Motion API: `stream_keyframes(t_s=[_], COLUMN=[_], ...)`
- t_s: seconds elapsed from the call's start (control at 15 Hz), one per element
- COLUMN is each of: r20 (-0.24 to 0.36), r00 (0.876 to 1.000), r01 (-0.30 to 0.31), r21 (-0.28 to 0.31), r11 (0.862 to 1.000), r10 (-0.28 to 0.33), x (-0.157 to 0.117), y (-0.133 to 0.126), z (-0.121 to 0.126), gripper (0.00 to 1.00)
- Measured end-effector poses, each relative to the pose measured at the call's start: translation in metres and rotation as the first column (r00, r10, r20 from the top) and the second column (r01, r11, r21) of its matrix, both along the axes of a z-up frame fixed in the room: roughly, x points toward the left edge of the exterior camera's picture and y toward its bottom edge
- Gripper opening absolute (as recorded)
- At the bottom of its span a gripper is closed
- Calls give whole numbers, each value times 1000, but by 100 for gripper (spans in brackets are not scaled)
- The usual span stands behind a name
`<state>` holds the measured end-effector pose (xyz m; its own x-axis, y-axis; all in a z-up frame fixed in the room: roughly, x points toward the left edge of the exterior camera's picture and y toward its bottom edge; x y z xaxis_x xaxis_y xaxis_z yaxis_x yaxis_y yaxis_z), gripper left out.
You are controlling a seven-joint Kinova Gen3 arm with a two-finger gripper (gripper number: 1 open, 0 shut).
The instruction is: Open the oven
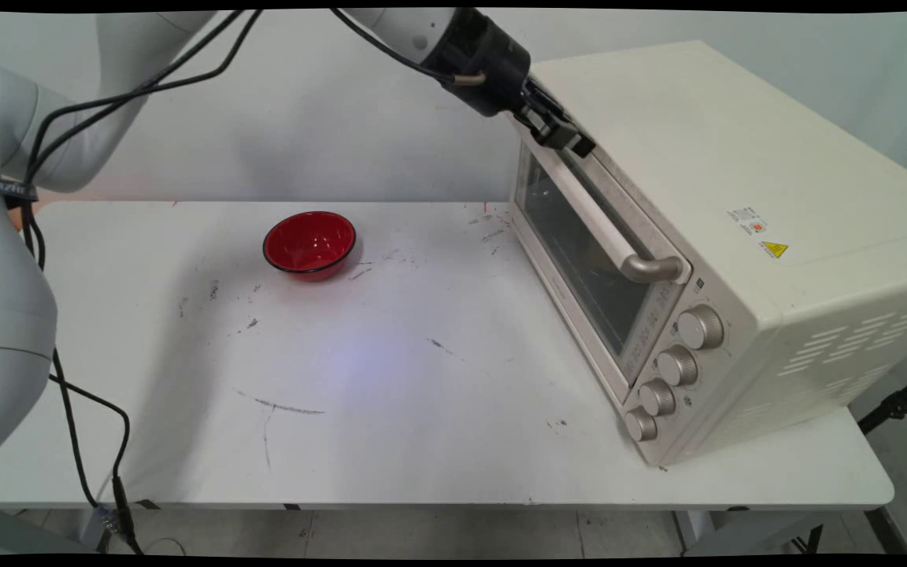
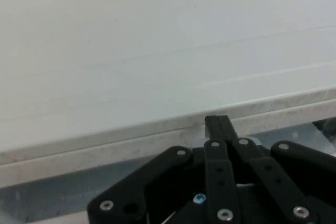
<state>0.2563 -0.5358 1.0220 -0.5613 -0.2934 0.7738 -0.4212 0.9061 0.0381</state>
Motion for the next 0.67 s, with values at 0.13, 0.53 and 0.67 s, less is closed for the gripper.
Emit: stream_keyframes(t_s=[0.13, 0.53, 0.67], r20=[0, 12, 16], r00=[1000, 1000, 1000], r01=[4, 15, 17], r21=[5, 22, 26], r11=[1000, 1000, 1000], r10=[-4, -15, -17], x=[-5, -13, -13], y=[-1, -1, 0], z=[-4, -19, -23], gripper=[0, 0, 0])
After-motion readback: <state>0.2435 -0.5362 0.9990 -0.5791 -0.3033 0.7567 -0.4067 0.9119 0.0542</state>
